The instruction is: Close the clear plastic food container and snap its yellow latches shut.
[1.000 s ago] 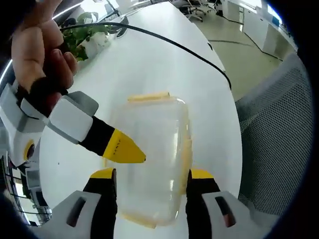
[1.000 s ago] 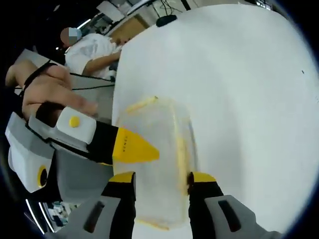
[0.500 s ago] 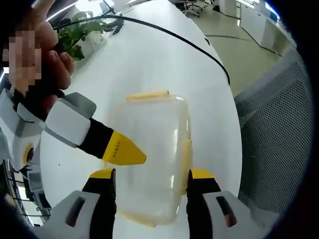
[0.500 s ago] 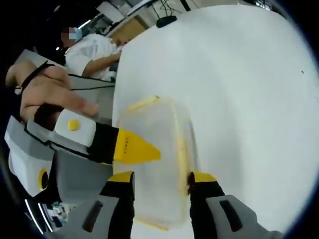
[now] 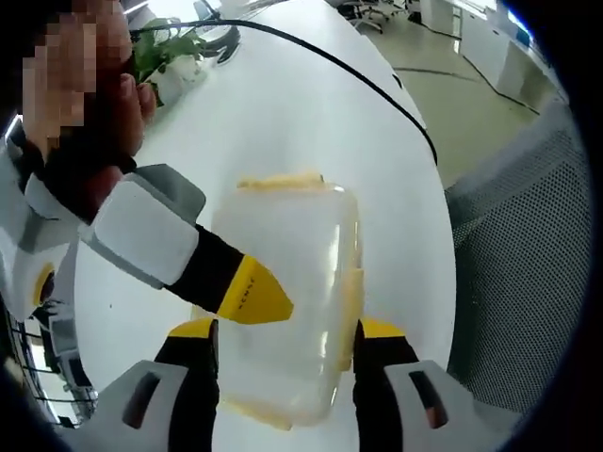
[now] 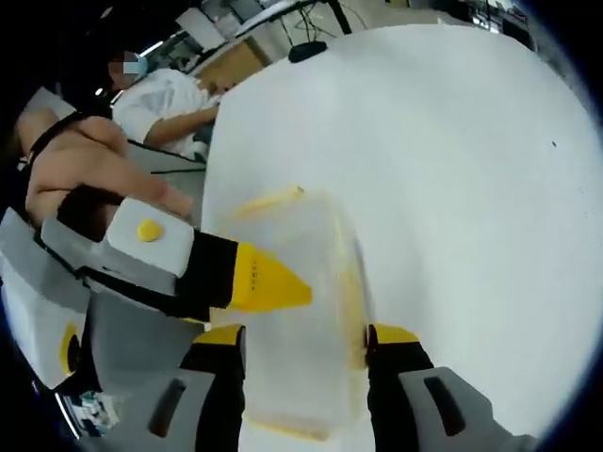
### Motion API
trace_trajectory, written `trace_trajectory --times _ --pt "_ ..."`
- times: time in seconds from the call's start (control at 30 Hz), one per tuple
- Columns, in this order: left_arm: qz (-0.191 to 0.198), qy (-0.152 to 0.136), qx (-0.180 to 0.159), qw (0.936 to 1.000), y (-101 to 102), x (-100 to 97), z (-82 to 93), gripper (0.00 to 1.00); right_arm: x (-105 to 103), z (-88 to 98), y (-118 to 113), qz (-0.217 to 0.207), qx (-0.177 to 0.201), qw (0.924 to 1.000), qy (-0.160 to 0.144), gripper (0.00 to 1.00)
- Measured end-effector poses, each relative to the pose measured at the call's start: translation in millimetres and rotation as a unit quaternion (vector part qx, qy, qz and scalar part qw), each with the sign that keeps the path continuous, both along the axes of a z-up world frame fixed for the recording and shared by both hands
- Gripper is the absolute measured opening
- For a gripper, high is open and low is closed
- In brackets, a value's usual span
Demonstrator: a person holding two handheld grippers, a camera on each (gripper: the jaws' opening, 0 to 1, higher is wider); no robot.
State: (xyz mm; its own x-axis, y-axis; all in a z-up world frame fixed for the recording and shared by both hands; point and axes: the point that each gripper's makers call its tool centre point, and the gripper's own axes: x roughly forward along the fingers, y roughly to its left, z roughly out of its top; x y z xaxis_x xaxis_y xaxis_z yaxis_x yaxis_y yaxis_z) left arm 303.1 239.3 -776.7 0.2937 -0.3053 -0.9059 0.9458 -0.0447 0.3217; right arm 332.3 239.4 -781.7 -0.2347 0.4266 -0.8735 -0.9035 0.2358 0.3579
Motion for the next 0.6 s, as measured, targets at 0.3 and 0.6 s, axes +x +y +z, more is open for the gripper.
trace_trajectory --times 0.3,0.6 --pt "-0.009 0.030 0.006 0.9995 -0.3 -0.9 2.8 0.57 0.8 5.0 -0.6 -0.010 0.016 0.9989 -0.043 0.50" --pt "-0.019 0.071 0.007 0.9973 -1.4 -6.8 3.7 0.64 0.1 9.7 2.1 0.020 0.028 0.9956 -0.087 0.50"
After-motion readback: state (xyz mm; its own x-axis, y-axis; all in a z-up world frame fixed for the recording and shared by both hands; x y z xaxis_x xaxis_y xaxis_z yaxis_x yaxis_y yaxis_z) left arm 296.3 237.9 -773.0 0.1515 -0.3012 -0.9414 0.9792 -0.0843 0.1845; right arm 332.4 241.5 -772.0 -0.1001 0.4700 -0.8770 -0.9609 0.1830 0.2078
